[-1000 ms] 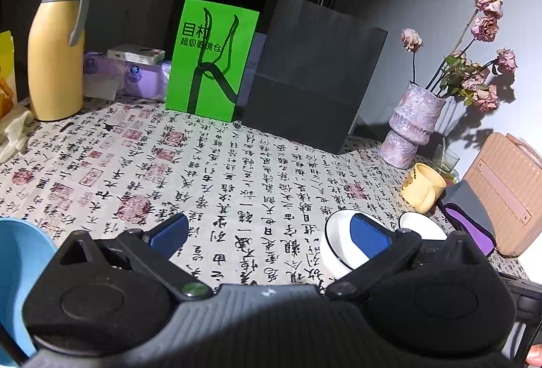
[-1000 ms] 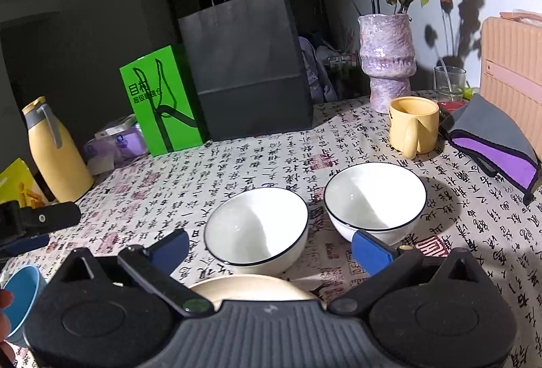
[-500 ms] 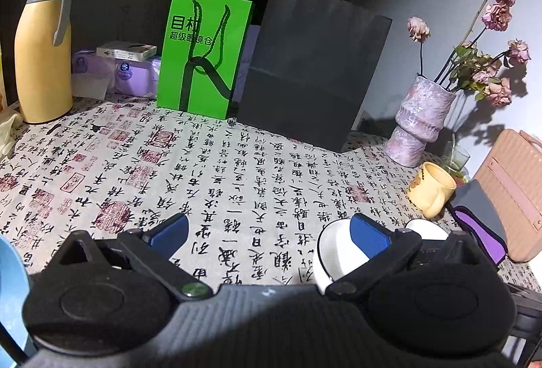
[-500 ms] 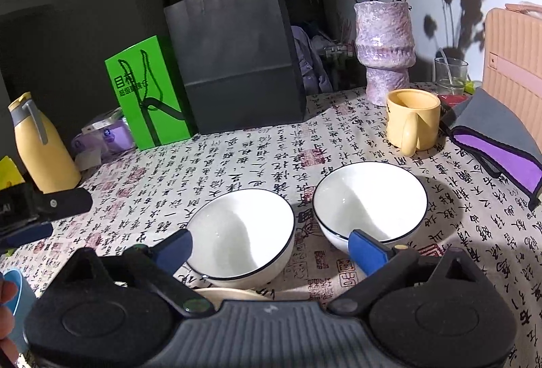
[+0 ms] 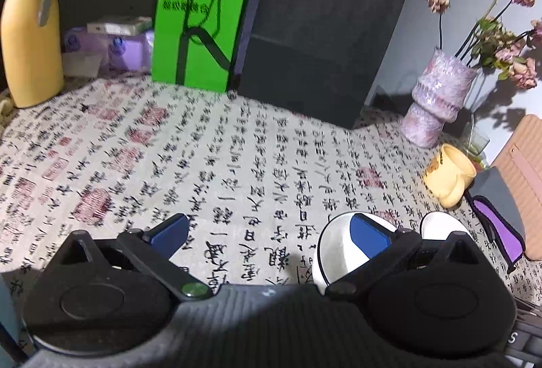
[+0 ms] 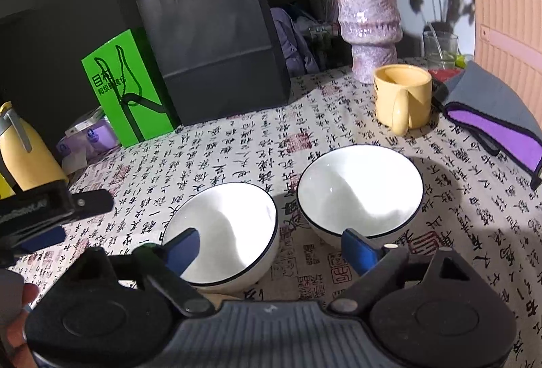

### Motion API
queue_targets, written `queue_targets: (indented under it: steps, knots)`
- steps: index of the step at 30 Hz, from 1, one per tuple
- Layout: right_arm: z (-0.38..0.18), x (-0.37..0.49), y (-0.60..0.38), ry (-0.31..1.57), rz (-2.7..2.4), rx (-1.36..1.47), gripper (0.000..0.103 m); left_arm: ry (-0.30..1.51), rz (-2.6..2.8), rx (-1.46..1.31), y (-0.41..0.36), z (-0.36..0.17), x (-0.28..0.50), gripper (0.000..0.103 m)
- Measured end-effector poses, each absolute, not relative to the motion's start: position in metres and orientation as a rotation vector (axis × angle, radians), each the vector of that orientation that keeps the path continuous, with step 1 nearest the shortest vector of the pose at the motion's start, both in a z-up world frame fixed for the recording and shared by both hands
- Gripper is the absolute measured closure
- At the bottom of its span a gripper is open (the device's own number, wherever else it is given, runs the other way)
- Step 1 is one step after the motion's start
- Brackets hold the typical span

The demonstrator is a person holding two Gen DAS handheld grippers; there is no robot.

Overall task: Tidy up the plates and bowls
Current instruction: 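Close both tools on the rim of the nearer white bowl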

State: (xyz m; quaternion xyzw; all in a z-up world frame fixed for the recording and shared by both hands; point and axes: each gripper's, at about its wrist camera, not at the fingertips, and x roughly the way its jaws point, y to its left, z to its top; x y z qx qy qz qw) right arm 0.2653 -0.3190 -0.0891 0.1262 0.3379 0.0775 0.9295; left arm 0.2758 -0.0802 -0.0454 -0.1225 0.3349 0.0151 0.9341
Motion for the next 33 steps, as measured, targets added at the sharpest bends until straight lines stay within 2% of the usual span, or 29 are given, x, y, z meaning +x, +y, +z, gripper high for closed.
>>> queue_targets:
  steps: [11, 20, 29, 33]
  knots:
    - [-0.097, 0.278, -0.321, 0.736, 0.11, 0.282, 0.019, 0.717, -0.003, -0.277, -0.079, -0.071, 0.296, 0.0]
    - [-0.104, 0.288, -0.322, 0.782, 0.095, 0.332, 0.036, 0.765, -0.07, -0.322, -0.073, -0.092, 0.311, 0.0]
    - [-0.107, 0.296, -0.314, 0.799, 0.07, 0.327, 0.046, 0.771, -0.112, -0.38, -0.061, -0.101, 0.314, 0.001]
    - [-0.109, 0.298, -0.31, 0.812, 0.069, 0.324, 0.055, 0.772, -0.126, -0.372, -0.063, -0.103, 0.316, 0.003]
